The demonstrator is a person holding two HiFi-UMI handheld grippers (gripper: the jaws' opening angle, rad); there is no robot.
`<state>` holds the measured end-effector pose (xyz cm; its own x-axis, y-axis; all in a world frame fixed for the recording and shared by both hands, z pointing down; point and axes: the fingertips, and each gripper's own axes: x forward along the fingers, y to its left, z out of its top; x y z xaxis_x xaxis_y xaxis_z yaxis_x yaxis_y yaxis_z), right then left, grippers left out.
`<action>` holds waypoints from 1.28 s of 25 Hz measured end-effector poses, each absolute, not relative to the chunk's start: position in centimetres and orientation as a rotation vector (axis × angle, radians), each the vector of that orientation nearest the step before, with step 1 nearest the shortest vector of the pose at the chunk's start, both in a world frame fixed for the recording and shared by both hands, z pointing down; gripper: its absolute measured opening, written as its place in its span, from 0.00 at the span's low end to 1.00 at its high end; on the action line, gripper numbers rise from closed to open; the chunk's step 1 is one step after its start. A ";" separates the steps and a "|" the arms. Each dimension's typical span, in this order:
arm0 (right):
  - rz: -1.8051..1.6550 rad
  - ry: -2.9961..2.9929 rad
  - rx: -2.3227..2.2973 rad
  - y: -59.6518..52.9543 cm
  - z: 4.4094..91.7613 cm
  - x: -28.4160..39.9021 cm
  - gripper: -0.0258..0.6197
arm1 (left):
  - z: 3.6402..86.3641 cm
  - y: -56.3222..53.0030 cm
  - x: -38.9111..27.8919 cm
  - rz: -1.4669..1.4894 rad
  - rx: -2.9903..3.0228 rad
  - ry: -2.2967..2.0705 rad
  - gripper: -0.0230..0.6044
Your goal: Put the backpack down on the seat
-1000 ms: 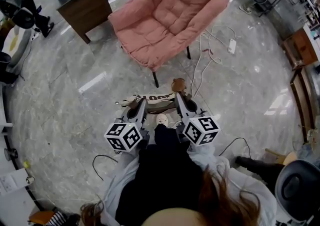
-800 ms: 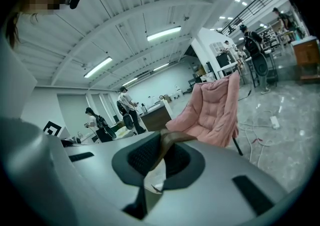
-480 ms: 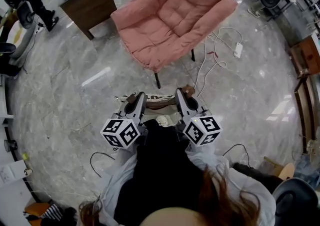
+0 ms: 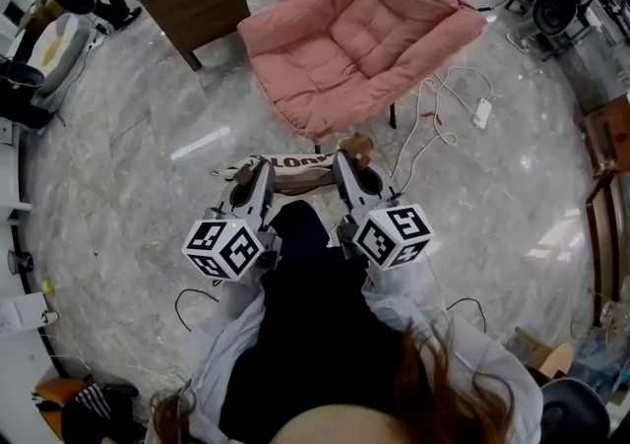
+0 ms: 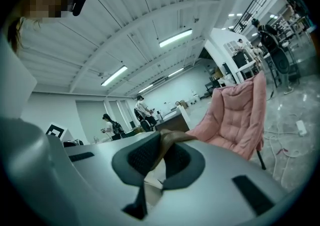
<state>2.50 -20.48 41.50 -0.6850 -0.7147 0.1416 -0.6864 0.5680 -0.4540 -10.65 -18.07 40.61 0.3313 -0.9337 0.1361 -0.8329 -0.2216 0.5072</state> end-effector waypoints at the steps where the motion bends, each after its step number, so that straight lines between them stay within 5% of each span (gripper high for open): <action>1: -0.746 2.740 -1.200 -20.8 41.2 2.0 0.07 | 40.2 -18.3 -11.2 -0.272 2.105 -1.571 0.06; 32: -0.899 2.825 -1.006 -43.4 40.6 -9.5 0.07 | 37.2 -40.1 -22.5 -0.380 2.013 -1.717 0.06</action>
<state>-9.46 -43.45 40.56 -0.7935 -0.5832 0.1743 -0.5766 0.6285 -0.5220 -22.45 -40.06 37.24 0.1807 -0.9797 0.0874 -0.8511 -0.1112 0.5132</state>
